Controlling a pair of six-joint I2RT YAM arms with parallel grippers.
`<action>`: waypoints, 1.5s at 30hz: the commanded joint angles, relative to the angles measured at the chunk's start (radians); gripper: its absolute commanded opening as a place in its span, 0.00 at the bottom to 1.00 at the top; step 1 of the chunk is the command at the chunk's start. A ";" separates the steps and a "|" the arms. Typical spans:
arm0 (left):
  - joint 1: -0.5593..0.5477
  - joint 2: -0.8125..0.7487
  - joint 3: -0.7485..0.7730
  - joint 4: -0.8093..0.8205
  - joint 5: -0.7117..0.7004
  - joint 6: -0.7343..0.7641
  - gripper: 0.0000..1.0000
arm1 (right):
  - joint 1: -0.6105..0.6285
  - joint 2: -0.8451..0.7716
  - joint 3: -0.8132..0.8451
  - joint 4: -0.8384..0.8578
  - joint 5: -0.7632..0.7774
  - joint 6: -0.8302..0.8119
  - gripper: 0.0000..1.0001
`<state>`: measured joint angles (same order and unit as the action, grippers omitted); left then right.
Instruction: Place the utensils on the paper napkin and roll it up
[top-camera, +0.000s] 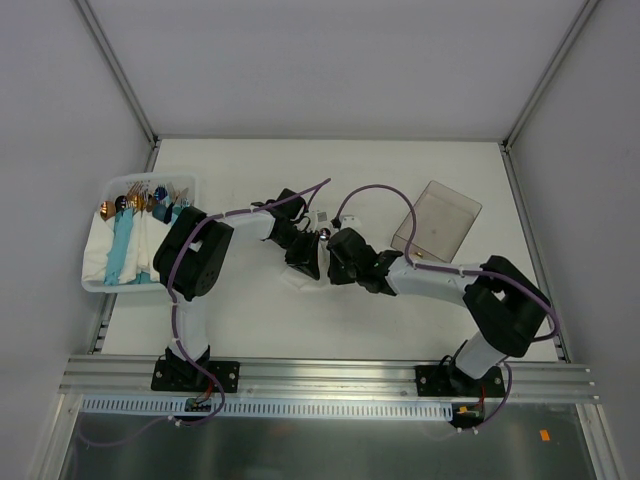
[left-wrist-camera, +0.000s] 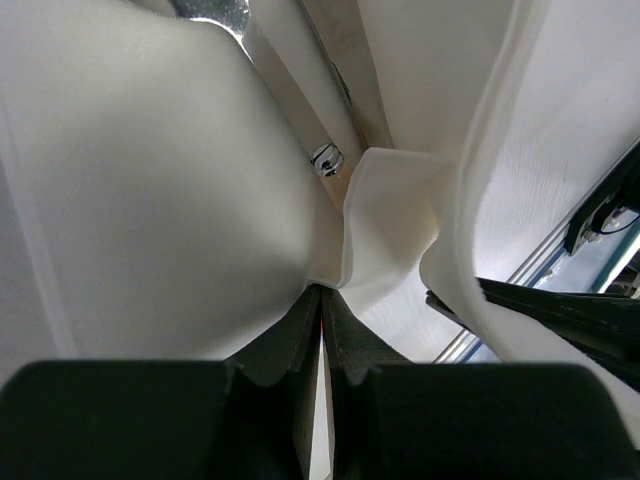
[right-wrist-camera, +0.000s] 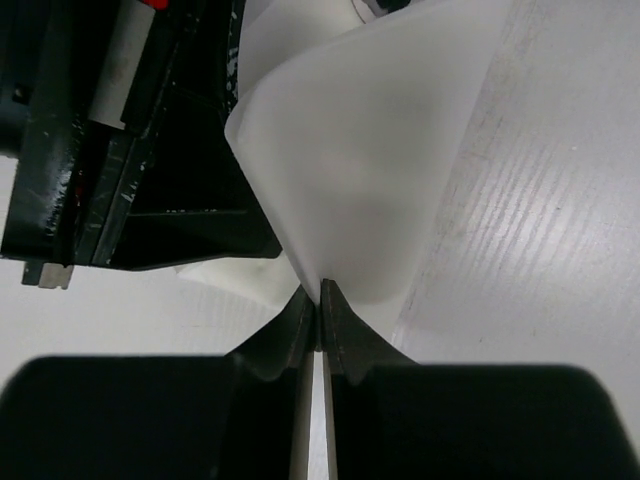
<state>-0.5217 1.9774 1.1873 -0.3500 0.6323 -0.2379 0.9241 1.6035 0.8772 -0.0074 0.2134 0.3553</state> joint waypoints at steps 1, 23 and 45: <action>0.005 0.057 -0.005 -0.014 -0.097 0.023 0.06 | -0.010 0.024 0.019 0.089 -0.057 0.039 0.07; 0.055 -0.089 -0.061 -0.017 -0.106 0.041 0.07 | -0.064 0.119 -0.081 0.224 -0.239 0.109 0.38; 0.089 -0.168 0.054 -0.066 0.063 -0.018 0.12 | -0.077 0.084 -0.167 0.236 -0.246 0.109 0.46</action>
<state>-0.4252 1.7550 1.1923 -0.4046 0.6315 -0.2218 0.8562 1.6886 0.7616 0.3496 -0.0532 0.4709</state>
